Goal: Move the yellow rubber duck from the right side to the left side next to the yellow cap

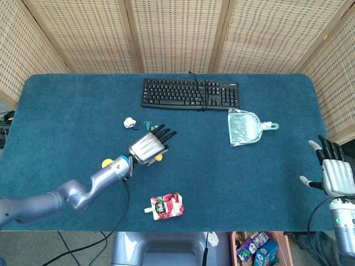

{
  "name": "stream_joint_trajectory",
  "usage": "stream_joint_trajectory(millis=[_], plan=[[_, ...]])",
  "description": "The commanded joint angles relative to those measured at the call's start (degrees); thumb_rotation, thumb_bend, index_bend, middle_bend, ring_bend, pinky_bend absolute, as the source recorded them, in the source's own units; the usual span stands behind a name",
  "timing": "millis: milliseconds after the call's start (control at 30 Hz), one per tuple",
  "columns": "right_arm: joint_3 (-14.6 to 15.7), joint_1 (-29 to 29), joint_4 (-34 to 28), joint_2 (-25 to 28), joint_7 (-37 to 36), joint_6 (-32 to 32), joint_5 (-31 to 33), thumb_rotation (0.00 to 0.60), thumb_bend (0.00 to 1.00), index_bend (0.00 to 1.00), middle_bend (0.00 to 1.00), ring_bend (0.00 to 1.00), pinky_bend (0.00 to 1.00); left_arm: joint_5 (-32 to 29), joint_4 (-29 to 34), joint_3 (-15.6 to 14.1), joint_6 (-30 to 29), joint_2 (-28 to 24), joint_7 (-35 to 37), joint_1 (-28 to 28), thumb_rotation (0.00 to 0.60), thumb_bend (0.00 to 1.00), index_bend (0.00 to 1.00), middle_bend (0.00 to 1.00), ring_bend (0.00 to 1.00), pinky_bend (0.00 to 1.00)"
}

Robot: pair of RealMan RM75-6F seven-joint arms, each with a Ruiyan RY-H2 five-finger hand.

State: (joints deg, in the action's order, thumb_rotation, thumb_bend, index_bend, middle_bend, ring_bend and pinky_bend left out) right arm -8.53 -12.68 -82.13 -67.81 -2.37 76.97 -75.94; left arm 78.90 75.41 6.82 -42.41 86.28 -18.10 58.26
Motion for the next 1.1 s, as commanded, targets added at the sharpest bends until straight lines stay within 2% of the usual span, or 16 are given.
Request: stream_joint_trajectory(millis=[33, 233, 400, 600, 1100], plan=[[0.1, 0.1, -0.3, 0.1, 0.3, 0.2, -0.3, 0.600, 0.00, 0.00, 0.00, 0.00, 0.00, 0.1, 5.6, -3.1, -5.9, -8.2, 0.6, -6.3, 0.600, 0.39, 0.58, 0.00, 0.00, 0.00], [0.1, 0.1, -1.1, 0.1, 1.1, 0.5, -0.9, 0.600, 0.00, 0.00, 0.00, 0.00, 0.00, -1.0, 7.1, -6.4, -8.3, -12.6, 3.8, -11.8, 0.600, 0.40, 0.58, 0.00, 0.00, 0.00], [0.2, -0.1, -1.5, -0.1, 1.9, 0.3, -1.2, 0.600, 0.00, 0.00, 0.00, 0.00, 0.00, -0.6, 5.6, -8.7, -7.8, -13.2, 7.0, -14.5, 0.600, 0.40, 0.57, 0.00, 0.00, 0.00], [0.1, -0.1, -1.8, -0.4, 3.4, 0.5, -1.2, 0.600, 0.00, 0.00, 0.00, 0.00, 0.00, 0.4, 2.2, -8.9, -7.0, -11.3, 9.7, -15.1, 0.600, 0.40, 0.58, 0.00, 0.00, 0.00], [-0.2, -0.1, -1.5, -0.4, 3.2, -0.4, -0.4, 0.600, 0.00, 0.00, 0.00, 0.00, 0.00, 0.4, -2.6, -8.5, -3.9, -7.6, 10.4, -15.0, 0.600, 0.40, 0.58, 0.00, 0.00, 0.00]])
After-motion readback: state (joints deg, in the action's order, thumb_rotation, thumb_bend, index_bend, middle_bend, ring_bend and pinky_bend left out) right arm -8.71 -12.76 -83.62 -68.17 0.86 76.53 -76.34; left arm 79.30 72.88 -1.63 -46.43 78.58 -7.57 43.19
